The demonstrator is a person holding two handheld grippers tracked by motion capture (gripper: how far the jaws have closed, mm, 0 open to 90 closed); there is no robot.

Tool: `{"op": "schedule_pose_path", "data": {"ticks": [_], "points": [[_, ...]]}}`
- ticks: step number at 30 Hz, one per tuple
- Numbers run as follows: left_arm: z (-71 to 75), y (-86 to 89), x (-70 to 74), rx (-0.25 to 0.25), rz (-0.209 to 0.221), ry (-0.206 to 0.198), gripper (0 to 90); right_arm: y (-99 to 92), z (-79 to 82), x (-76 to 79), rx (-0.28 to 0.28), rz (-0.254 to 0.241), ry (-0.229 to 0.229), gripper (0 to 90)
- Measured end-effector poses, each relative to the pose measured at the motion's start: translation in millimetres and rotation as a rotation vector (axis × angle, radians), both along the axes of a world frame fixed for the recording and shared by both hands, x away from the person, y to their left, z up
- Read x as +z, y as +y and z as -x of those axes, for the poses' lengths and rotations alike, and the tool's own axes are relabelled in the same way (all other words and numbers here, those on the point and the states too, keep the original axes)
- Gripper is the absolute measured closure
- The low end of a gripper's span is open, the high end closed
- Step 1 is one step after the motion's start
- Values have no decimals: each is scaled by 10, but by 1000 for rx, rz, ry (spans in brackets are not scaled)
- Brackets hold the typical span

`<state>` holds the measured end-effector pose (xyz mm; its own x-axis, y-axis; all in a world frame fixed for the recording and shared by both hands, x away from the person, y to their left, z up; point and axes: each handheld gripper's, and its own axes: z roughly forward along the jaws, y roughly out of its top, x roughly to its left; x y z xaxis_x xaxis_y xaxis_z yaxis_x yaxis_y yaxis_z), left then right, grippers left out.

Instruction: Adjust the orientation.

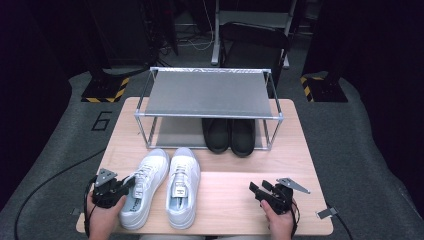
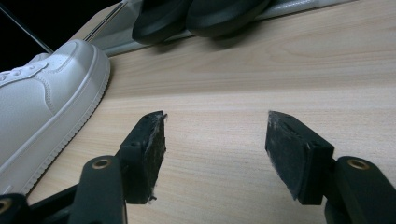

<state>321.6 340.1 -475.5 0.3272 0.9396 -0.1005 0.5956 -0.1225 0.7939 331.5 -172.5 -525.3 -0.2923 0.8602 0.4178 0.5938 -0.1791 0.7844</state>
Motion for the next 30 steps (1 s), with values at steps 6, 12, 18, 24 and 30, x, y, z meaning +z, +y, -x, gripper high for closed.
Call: {"op": "schedule_pose_path", "data": {"ticks": [6, 12, 18, 24, 30], "points": [[-10, -8, 21, -11, -26, 40, 735, 4, -1, -9, 0, 1, 13, 377], [13, -12, 62, -19, -53, 65, 698, -4, -4, -14, 3, 8, 7, 376], [11, -31, 58, -28, -94, 79, 735, -1, -5, -18, 4, 2, 11, 377], [8, -67, 56, -12, -132, 74, 798, 0, -4, -21, 5, 2, 12, 377], [11, -40, 53, -2, -101, 69, 829, -4, -7, -22, 2, -1, 14, 377]]}}
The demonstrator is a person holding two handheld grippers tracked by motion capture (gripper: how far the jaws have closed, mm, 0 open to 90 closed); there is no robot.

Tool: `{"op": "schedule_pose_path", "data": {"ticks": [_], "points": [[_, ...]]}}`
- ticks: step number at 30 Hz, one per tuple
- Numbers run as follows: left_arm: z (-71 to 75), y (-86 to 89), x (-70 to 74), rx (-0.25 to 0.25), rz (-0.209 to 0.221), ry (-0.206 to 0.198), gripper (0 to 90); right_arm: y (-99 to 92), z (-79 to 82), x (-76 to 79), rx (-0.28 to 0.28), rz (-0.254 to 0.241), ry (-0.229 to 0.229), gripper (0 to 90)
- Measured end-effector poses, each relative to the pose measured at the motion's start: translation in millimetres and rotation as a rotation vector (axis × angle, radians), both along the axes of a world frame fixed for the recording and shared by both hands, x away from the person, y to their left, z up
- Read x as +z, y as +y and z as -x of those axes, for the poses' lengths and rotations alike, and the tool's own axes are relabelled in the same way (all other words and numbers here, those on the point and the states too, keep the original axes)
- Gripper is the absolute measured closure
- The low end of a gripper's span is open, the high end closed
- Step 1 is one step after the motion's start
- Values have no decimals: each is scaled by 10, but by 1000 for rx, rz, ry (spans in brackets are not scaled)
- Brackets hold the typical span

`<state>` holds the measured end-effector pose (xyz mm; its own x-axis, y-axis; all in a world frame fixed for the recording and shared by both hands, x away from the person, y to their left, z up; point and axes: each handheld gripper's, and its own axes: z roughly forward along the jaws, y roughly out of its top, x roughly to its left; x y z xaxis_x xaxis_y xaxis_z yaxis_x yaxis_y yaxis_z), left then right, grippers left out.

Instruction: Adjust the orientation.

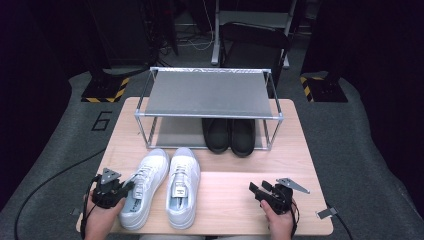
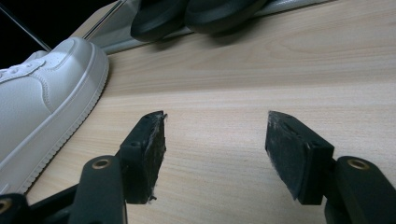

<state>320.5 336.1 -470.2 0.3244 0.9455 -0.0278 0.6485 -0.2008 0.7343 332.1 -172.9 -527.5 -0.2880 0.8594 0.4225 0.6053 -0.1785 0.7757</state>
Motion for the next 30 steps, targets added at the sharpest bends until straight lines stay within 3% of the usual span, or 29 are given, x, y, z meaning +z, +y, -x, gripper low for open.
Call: {"op": "schedule_pose_path", "data": {"ticks": [12, 30], "points": [[11, 35, -11, 23, 57, -19, 844, -11, -3, -13, -3, -5, 2, 377], [21, 101, 96, 36, 94, -45, 847, -38, -8, -14, -11, -15, 6, 377]]}}
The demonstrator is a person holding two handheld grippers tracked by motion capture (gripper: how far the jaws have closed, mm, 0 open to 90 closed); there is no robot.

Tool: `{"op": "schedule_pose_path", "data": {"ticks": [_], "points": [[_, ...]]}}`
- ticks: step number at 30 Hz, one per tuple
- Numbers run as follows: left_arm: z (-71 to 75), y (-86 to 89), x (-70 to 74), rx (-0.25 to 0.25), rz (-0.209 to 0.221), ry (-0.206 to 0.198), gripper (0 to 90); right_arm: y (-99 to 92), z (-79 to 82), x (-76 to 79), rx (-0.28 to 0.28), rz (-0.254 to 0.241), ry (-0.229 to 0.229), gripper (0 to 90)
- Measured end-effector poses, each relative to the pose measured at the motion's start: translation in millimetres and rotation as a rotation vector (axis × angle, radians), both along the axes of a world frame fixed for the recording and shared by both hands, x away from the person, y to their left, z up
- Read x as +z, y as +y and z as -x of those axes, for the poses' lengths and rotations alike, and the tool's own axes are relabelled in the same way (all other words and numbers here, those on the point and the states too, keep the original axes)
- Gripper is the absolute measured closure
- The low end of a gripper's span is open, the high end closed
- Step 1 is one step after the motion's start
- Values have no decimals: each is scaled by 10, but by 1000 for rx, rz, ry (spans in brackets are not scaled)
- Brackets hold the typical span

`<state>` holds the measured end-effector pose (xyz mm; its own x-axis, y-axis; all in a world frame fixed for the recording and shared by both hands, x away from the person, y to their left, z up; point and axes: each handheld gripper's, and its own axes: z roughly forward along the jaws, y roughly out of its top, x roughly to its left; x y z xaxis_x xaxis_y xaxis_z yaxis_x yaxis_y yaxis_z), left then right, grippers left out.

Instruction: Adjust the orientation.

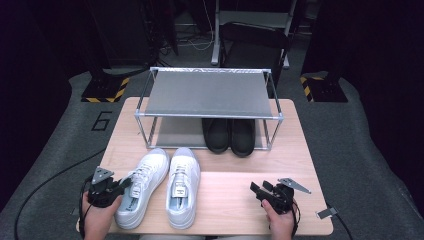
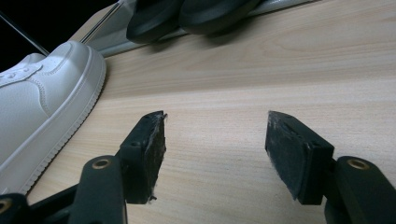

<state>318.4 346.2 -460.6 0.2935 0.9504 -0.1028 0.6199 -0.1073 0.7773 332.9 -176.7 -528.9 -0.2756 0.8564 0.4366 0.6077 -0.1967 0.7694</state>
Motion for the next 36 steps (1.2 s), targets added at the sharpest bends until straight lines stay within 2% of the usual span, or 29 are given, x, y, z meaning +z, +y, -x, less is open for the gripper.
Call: {"op": "schedule_pose_path", "data": {"ticks": [13, 28, 29, 31, 36], "points": [[-4, 38, 180, 5, 16, -21, 845, -6, 1, 4, -1, -2, -2, 378], [-71, 3, 503, -37, 6, -37, 845, -27, 4, 10, -6, -12, -2, 378], [-79, 0, 514, -31, 11, -48, 845, -27, 4, 10, -6, -12, -2, 378], [-92, 10, 556, -41, 12, -40, 845, -27, 5, 11, -8, -13, 1, 378], [-127, 21, 639, -46, 28, -48, 845, -33, 4, 11, -6, -11, -2, 378]]}}
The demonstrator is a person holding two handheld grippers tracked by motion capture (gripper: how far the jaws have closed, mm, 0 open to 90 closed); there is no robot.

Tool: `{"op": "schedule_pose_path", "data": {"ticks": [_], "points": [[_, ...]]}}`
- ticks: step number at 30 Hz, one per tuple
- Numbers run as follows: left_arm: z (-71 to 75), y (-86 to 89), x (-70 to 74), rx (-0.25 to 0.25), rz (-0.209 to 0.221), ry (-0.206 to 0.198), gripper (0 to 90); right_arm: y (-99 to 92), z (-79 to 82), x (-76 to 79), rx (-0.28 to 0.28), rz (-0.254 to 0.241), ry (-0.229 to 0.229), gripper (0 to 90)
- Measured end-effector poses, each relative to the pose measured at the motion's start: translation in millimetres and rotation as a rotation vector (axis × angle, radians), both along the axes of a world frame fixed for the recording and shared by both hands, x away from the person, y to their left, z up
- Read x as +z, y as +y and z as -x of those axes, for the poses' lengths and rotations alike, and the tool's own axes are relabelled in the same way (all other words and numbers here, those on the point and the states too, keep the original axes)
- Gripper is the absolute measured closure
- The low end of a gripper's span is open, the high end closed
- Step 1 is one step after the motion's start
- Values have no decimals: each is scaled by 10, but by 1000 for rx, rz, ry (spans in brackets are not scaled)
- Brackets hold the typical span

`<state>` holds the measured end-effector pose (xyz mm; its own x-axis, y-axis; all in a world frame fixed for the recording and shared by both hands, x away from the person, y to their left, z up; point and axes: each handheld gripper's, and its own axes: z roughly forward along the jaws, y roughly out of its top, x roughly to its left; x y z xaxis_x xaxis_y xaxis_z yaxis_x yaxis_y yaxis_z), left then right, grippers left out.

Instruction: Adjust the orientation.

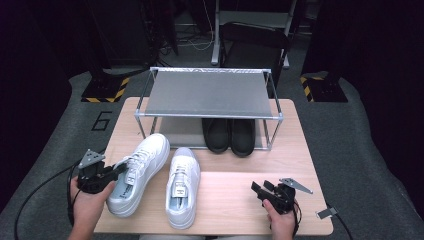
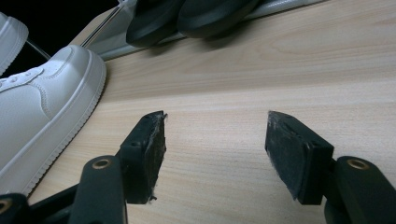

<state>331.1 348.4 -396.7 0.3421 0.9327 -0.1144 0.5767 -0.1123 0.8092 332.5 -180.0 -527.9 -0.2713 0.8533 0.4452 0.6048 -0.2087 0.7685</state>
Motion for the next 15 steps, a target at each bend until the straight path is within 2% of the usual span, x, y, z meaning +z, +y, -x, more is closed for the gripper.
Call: {"op": "schedule_pose_path", "data": {"ticks": [8, 13, 15], "points": [[-8, 10, 115, -21, -1, 4, 845, -25, 4, 12, -8, -9, -7, 378], [-11, 17, 222, -30, 4, -5, 845, -30, 8, 18, -10, -15, 1, 378], [-15, 10, 256, -32, 8, -13, 845, -34, 2, 14, -8, -12, -9, 378]]}}
